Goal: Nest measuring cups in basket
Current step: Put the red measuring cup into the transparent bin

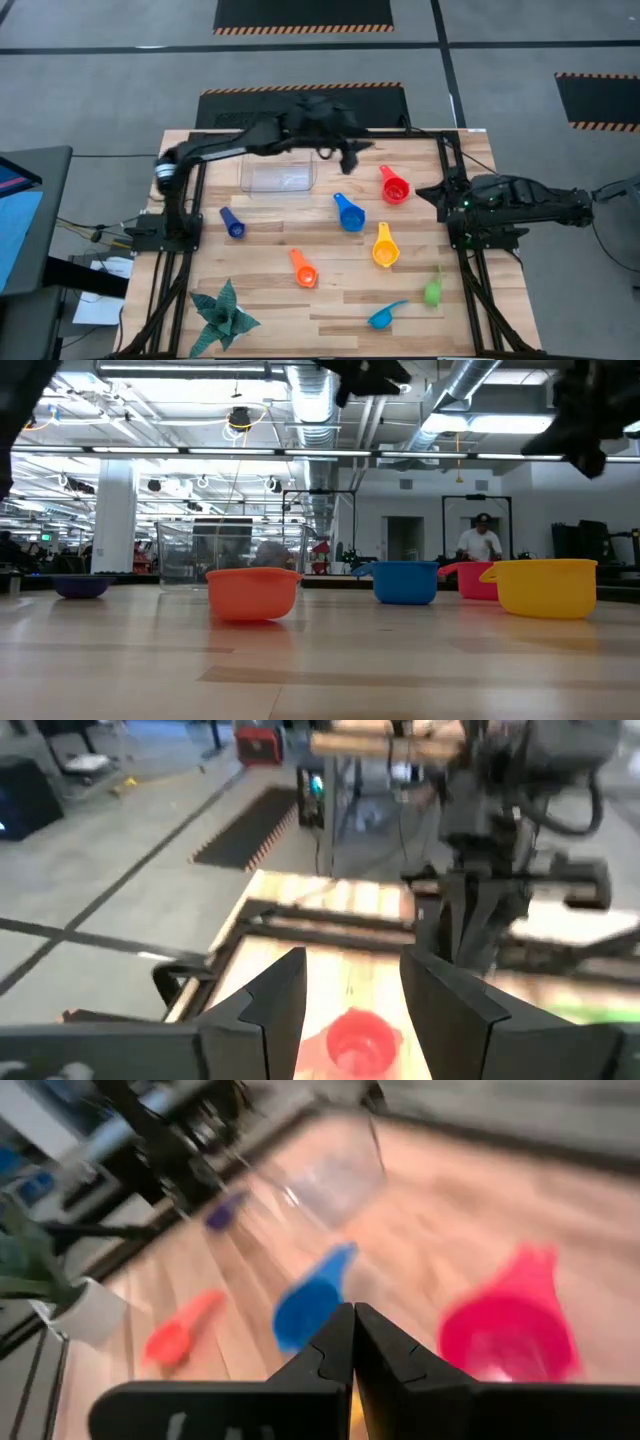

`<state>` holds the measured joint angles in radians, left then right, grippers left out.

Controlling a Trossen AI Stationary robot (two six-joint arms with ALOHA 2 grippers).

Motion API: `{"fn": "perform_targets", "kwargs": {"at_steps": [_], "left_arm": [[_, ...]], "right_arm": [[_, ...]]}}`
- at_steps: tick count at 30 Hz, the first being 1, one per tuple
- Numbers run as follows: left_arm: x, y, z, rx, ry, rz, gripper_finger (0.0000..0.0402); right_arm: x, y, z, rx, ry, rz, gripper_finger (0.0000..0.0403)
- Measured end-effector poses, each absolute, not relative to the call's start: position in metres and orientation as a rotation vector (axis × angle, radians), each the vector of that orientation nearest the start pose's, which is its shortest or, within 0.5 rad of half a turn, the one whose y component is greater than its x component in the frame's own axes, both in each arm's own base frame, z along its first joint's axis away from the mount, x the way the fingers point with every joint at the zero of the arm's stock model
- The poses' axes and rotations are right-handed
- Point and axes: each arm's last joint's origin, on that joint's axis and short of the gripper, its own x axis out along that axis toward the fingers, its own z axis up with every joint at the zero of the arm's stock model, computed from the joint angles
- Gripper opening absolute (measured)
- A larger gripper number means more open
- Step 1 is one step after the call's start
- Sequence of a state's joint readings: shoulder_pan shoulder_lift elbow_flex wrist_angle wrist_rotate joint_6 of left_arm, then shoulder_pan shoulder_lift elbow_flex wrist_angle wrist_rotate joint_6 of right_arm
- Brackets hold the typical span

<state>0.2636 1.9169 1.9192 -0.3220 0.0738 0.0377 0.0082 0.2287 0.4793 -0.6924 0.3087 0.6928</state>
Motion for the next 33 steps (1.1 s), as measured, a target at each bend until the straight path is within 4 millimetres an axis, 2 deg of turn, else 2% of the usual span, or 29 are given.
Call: {"fn": "perform_targets", "kwargs": {"at_steps": [8,12,16,19,22,24,26,30,32,33], "left_arm": [[0.496,0.098,0.349,0.144,0.338,0.062,0.0153],[0.52,0.1,0.328,0.126,0.35,0.09,0.0153],[0.533,0.104,0.304,0.108,0.441,0.12,0.0153],[0.532,0.102,0.281,0.097,0.558,0.113,0.0153],[0.529,0.098,0.273,0.092,0.625,0.13,0.0153],[0.528,0.096,0.277,0.097,0.627,0.153,0.0153],[0.528,0.092,0.29,0.126,0.597,0.155,0.0153],[0.503,0.081,0.343,0.231,0.539,0.18,0.0153],[0.483,0.079,0.37,0.265,0.545,0.186,0.0153],[0.476,0.08,0.376,0.27,0.564,0.184,0.0153]], "right_arm": [[0.058,-0.003,0.218,0.911,0.578,-0.493,0.0033],[0.059,-0.002,0.219,0.973,0.555,-0.491,0.0033],[0.059,-0.001,0.22,0.972,0.551,-0.494,0.0033],[0.059,-0.001,0.219,0.947,0.557,-0.489,0.0033],[0.06,-0.003,0.218,0.879,0.536,-0.533,0.0033],[0.062,-0.004,0.215,0.789,0.534,-0.56,0.0033],[0.07,-0.004,0.217,0.703,0.527,-0.518,0.0033],[0.098,-0.002,0.227,0.537,0.477,-0.42,0.003],[0.11,-0.003,0.228,0.46,0.523,-0.454,0.0022],[0.115,-0.004,0.227,0.433,0.563,-0.494,0.0018]]}}
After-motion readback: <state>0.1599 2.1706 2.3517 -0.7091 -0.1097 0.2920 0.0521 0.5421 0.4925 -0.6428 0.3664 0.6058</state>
